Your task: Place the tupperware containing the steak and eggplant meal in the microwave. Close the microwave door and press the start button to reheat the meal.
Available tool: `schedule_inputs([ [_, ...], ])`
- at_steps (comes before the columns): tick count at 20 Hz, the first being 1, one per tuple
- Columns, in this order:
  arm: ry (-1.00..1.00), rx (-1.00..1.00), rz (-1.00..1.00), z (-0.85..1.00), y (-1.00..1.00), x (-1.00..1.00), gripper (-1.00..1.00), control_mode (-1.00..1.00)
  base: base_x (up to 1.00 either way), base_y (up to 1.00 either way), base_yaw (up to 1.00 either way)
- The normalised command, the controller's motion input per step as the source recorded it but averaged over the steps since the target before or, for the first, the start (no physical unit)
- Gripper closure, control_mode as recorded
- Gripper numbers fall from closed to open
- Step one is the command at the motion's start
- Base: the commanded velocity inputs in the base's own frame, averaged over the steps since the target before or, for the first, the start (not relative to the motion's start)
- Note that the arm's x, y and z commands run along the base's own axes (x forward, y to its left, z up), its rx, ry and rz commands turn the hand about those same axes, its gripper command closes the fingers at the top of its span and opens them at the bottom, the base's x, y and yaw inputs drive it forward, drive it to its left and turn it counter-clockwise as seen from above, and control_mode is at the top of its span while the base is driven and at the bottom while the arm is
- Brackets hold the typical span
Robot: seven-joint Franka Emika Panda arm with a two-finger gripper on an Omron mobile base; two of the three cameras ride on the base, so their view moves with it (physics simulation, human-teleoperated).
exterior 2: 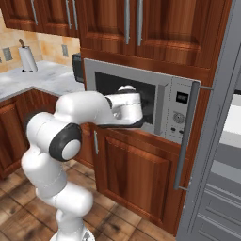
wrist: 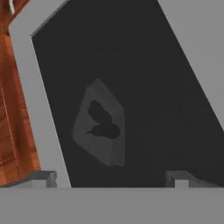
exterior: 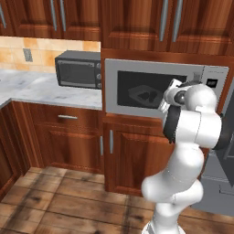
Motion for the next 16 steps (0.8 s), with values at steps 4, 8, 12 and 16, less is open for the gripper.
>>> schedule_inputs([
  [4,0.07,0.01,-0.10,0.95,0.65,-0.12,-1.00,-1.00,0.00,0.00,0.00],
  [8,0.00,0.19,-0.25,0.76,0.48,-0.17,-1.00,-1.00,0.00,0.00,0.00],
  [12,0.00,0.43,-0.29,0.90,0.26,-0.24,-1.00,-1.00,0.00,0.00,0.00],
  [16,-0.02,0.59,-0.28,0.98,0.25,-0.06,-1.00,-1.00,0.00,0.00,0.00],
])
